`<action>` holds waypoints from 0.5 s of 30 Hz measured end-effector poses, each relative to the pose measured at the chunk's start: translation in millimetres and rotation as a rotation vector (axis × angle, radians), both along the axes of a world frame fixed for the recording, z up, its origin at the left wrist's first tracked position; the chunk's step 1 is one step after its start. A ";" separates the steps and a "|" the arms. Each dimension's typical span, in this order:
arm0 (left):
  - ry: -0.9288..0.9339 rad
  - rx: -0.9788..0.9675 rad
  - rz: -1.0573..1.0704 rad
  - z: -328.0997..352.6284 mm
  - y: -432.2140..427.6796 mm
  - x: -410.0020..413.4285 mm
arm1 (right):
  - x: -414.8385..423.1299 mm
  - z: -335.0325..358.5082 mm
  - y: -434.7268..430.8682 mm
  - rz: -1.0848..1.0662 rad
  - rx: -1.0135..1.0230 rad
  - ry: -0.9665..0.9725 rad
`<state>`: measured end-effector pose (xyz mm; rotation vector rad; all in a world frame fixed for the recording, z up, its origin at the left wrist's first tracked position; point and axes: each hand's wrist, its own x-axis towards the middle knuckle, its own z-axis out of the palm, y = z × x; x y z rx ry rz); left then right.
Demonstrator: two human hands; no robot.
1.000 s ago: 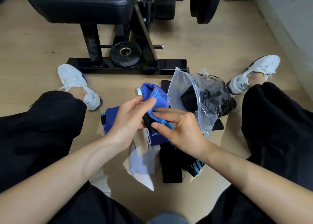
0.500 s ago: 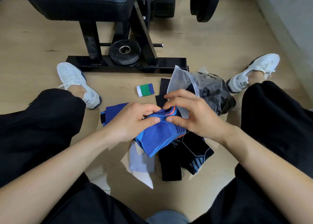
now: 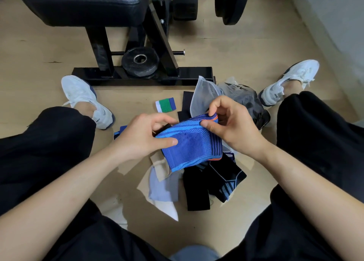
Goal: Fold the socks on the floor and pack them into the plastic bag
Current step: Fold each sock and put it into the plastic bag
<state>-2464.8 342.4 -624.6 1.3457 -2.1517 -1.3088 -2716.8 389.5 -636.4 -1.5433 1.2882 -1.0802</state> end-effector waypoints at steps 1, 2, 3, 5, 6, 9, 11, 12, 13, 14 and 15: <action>0.061 0.018 0.073 0.4 -0.1 -1.8 | -1.3 1.2 -0.6 0.008 0.008 -0.010; 0.124 0.043 0.138 0.5 -0.8 -2.9 | -1.8 3.4 -0.2 0.034 0.013 0.002; 0.180 0.061 0.195 0.3 -2.1 -4.2 | -2.0 5.6 0.7 0.077 0.007 0.030; 0.238 0.065 0.279 -3.7 -6.1 -4.0 | -0.7 9.7 3.1 0.184 -0.048 0.129; 0.248 0.060 0.302 -5.7 -7.7 -3.1 | 0.9 10.1 4.3 0.235 -0.077 0.189; 0.261 0.041 0.328 -8.1 -8.1 -3.0 | 6.8 5.3 6.2 0.310 -0.066 0.338; 0.251 0.018 0.329 -7.3 -6.5 -4.8 | 9.1 3.6 6.5 0.276 -0.047 0.388; 0.243 0.003 0.330 -5.9 -6.2 -5.7 | 9.7 3.7 6.1 0.242 -0.044 0.407; 0.234 -0.010 0.324 -4.8 -6.0 -6.8 | 10.0 3.1 5.1 0.205 -0.041 0.423; 0.225 -0.011 0.311 -4.0 -5.8 -7.1 | 10.1 2.4 4.5 0.171 -0.031 0.430; 0.224 0.001 0.290 -2.7 -5.1 -7.3 | 9.8 0.8 4.2 0.137 -0.009 0.424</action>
